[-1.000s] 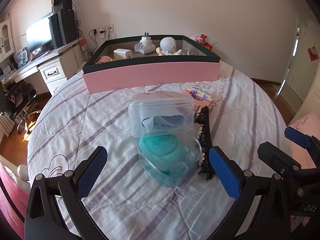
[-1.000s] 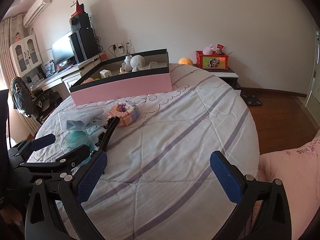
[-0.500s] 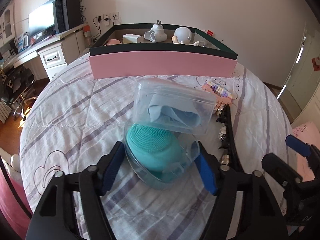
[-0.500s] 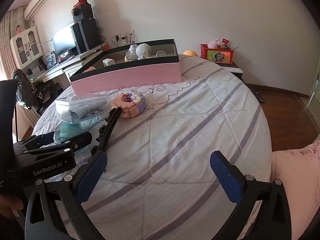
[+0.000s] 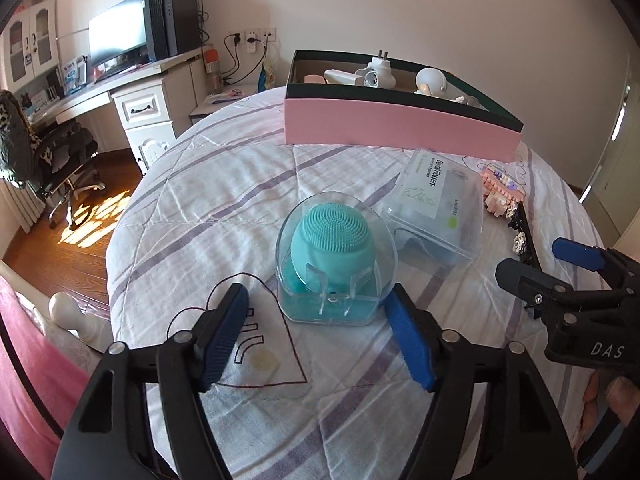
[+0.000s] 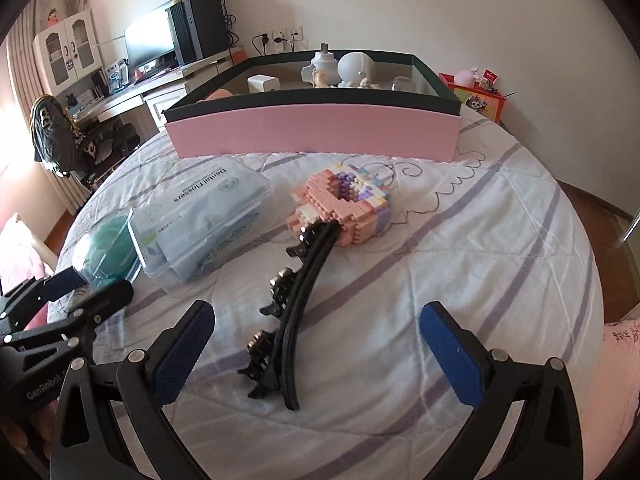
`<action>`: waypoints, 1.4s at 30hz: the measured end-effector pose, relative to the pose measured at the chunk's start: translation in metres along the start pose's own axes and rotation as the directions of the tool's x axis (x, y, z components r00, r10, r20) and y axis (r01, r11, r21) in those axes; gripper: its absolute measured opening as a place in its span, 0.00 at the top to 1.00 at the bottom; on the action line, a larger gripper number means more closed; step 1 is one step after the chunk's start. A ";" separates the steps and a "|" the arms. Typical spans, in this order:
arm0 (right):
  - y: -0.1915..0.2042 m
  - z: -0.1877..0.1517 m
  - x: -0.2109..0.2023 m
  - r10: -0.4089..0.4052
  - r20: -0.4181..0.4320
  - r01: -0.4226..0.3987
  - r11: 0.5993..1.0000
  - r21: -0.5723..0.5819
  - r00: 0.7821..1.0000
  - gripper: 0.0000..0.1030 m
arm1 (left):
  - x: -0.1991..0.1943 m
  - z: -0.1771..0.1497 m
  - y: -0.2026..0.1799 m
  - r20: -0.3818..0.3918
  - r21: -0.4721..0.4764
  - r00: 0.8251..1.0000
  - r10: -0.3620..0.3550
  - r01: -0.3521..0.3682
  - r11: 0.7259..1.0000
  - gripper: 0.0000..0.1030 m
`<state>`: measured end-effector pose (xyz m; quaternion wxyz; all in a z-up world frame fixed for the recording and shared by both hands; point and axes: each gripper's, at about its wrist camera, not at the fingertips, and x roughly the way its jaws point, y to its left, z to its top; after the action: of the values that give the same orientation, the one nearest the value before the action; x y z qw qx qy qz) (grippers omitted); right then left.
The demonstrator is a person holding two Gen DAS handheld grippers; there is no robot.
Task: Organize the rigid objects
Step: 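Reach the left tool to the teal brush case while the right tool reaches the black hair clip, then grasp the clear teal brush case with the left tool while the right tool grasps the black hair clip, then carry the teal brush case and black hair clip over the pink box and release them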
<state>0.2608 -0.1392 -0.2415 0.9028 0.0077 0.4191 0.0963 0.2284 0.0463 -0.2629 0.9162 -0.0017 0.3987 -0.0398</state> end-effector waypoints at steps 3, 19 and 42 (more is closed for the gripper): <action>0.001 0.001 0.006 -0.016 -0.019 0.015 1.000 -0.027 1.000 0.16 | 0.006 0.003 -0.006 -0.001 0.016 1.000 0.009 -0.009 1.000 0.13; -0.008 -0.012 -0.032 0.125 0.097 -0.125 0.992 -0.002 0.987 0.82 | -0.027 0.007 -0.017 0.112 0.042 0.994 -0.015 0.010 0.999 0.46; 0.034 -0.005 -0.191 0.096 0.470 -0.051 0.993 -0.106 0.877 0.81 | -0.182 0.030 -0.054 0.464 0.043 0.885 -0.023 0.003 0.999 0.46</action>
<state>0.1306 -0.1411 -0.0971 0.9730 0.0060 0.1800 0.1446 0.1225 0.0055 -0.1074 0.9846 0.0050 0.1669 -0.0526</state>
